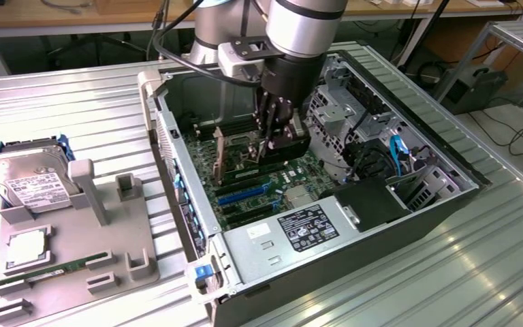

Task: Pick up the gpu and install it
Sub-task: 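Insert the gpu into the slot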

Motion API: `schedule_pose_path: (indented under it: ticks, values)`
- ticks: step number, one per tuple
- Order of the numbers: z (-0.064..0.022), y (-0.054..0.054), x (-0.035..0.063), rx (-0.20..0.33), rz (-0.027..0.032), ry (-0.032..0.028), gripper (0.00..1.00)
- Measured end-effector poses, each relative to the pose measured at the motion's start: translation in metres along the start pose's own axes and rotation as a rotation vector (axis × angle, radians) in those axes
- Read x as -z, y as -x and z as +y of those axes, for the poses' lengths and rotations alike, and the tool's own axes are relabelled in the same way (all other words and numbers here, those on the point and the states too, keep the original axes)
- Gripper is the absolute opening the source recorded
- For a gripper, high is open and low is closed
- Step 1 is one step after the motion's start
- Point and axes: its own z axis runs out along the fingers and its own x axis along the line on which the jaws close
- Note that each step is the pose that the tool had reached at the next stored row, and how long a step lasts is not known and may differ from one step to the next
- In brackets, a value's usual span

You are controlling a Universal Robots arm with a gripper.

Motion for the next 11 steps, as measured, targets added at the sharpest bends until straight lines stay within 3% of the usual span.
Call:
schedule_pose_path:
  ticks: [3,7,11]
  values:
    - [0.0001,-0.0001,-0.0017,0.000,-0.0028,0.0002,0.26]
    - [0.0003,-0.0001,-0.0045,0.000,-0.0156,0.0005,0.26]
    - [0.0013,-0.0008,-0.0066,0.000,-0.0176,0.0006,0.26]
